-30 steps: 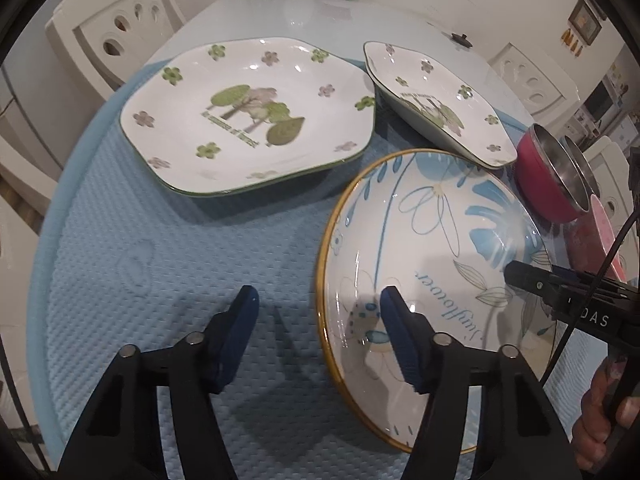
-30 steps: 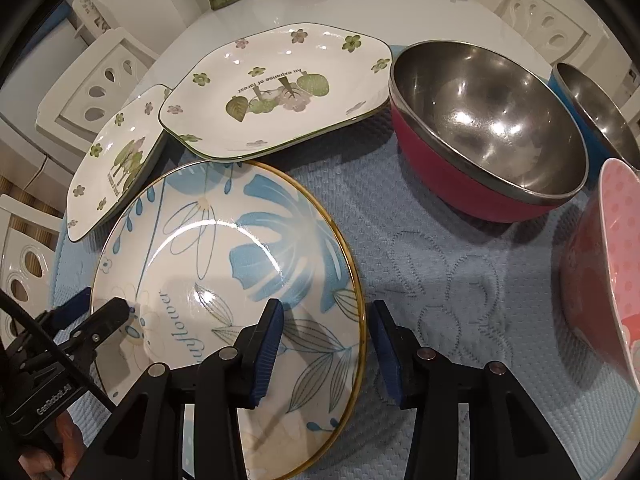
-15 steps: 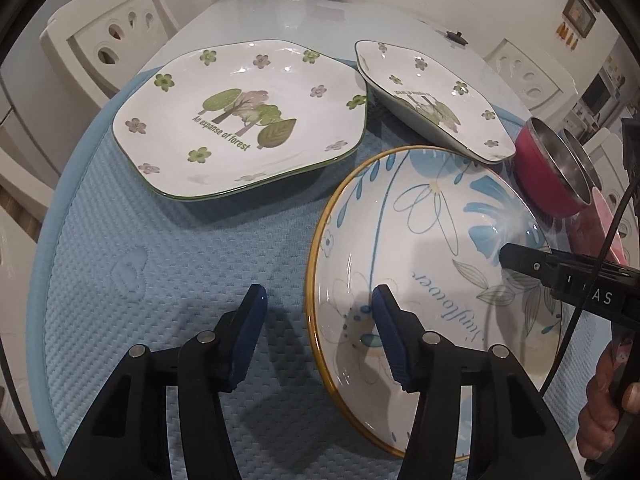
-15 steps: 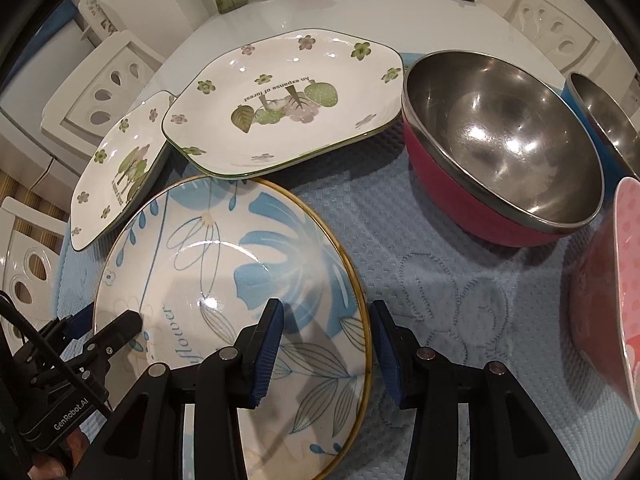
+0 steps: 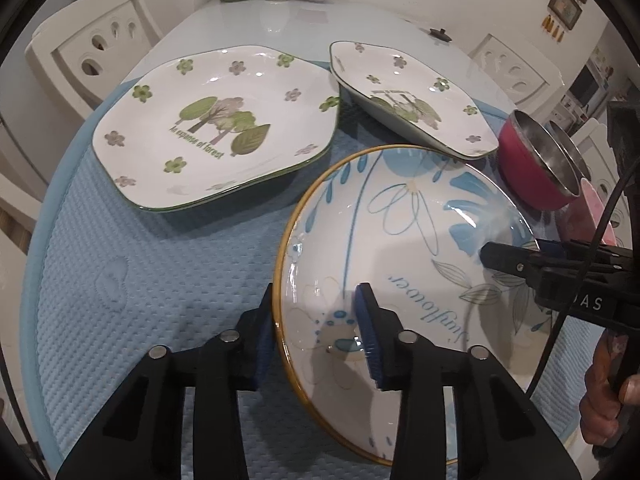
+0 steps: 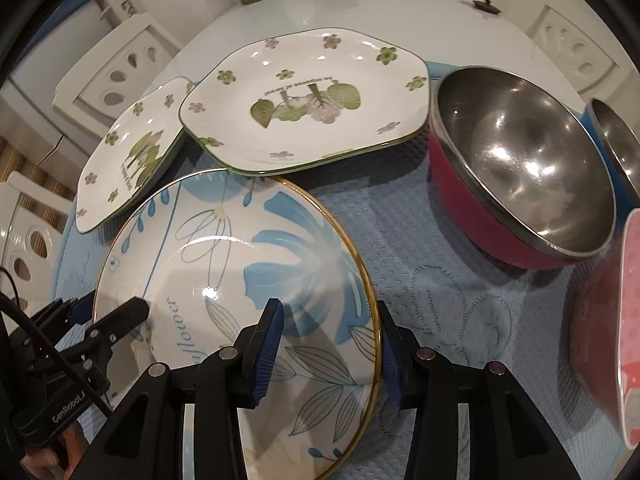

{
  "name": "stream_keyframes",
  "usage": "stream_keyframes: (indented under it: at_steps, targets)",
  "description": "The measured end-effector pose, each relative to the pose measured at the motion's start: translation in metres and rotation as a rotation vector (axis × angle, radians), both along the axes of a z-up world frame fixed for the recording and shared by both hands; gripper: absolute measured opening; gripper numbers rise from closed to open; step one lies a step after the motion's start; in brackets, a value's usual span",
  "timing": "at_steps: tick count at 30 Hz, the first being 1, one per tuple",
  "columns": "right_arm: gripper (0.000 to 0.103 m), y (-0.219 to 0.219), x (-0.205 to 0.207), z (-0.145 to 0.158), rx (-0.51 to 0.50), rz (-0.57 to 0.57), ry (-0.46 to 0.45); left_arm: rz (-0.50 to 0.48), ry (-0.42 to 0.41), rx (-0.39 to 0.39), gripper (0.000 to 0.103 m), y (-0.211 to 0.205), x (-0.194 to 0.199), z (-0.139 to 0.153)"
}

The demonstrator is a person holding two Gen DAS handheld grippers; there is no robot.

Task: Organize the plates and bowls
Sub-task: 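Lift the Sunflower plate with the right tool, lower it near the cloth edge, release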

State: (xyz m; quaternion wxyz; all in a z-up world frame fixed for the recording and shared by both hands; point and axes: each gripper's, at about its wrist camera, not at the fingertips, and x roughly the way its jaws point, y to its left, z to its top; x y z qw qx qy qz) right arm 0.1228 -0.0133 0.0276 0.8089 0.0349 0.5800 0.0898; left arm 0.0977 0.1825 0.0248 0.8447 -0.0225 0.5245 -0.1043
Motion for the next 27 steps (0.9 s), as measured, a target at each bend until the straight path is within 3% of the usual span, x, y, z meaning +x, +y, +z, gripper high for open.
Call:
stream_keyframes:
  at_steps: [5, 10, 21, 27]
  targets:
    - [0.043, 0.001, 0.000, 0.000, -0.004, 0.000, -0.007, 0.016, 0.016, -0.050, 0.033, 0.006, 0.002, 0.001]
    - [0.043, -0.008, -0.003, 0.003, 0.057, -0.008, 0.005, 0.017, 0.024, -0.094, 0.033, 0.011, 0.002, 0.002]
    - [0.044, -0.001, -0.020, 0.010, 0.017, -0.050, 0.051, 0.086, 0.035, -0.093, 0.033, 0.013, -0.005, 0.013]
    - [0.045, 0.001, -0.024, 0.011, 0.047, -0.094, 0.097, 0.123, 0.051, -0.100, 0.033, 0.019, -0.013, 0.019]
